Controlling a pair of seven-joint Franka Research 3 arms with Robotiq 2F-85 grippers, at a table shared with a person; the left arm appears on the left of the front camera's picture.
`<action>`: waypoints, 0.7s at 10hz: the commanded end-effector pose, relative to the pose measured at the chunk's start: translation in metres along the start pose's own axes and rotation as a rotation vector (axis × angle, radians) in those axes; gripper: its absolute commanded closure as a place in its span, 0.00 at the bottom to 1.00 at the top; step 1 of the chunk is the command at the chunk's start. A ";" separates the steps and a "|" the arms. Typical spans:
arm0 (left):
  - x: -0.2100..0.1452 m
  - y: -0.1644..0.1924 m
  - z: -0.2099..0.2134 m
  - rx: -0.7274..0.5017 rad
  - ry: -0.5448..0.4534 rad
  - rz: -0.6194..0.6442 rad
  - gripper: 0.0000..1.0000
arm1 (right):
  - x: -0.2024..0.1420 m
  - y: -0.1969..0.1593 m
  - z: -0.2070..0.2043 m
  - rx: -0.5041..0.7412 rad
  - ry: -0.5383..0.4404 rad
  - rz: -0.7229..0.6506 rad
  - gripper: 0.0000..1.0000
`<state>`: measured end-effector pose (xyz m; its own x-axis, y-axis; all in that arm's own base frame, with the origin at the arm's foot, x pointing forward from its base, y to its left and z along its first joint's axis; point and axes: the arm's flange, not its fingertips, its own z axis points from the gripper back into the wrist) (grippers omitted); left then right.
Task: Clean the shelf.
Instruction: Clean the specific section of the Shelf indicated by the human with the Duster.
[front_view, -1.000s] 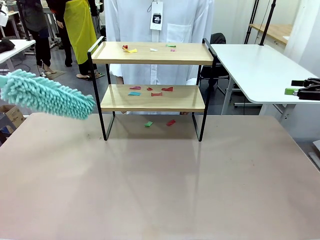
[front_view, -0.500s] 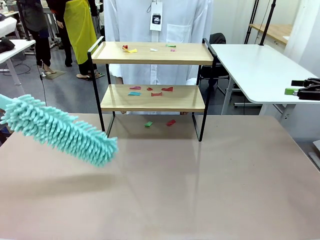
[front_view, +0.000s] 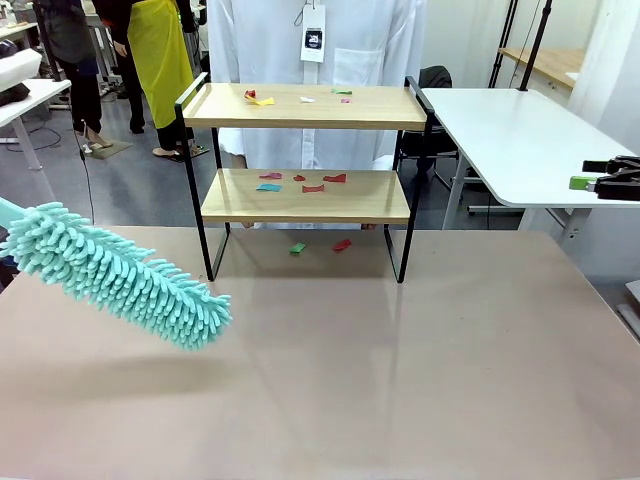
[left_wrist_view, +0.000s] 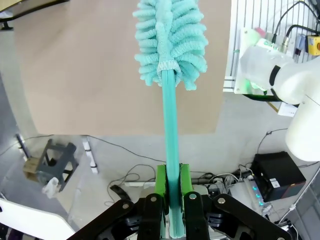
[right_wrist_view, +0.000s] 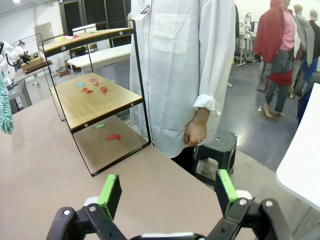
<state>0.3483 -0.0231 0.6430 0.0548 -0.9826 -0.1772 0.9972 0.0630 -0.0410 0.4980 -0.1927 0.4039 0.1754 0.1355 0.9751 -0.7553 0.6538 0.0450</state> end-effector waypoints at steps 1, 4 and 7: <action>-0.003 -0.001 0.002 0.001 -0.007 0.009 0.87 | 0.003 0.001 0.001 -0.002 0.004 0.005 0.00; -0.003 -0.001 0.002 0.001 -0.007 0.009 0.87 | 0.003 0.001 0.001 -0.002 0.004 0.005 0.00; -0.003 -0.001 0.002 0.001 -0.007 0.009 0.87 | 0.003 0.001 0.001 -0.002 0.004 0.005 0.00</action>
<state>0.3484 -0.0214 0.6432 0.0597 -0.9824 -0.1768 0.9969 0.0678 -0.0406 0.4980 -0.1927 0.4039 0.1754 0.1355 0.9751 -0.7553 0.6538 0.0450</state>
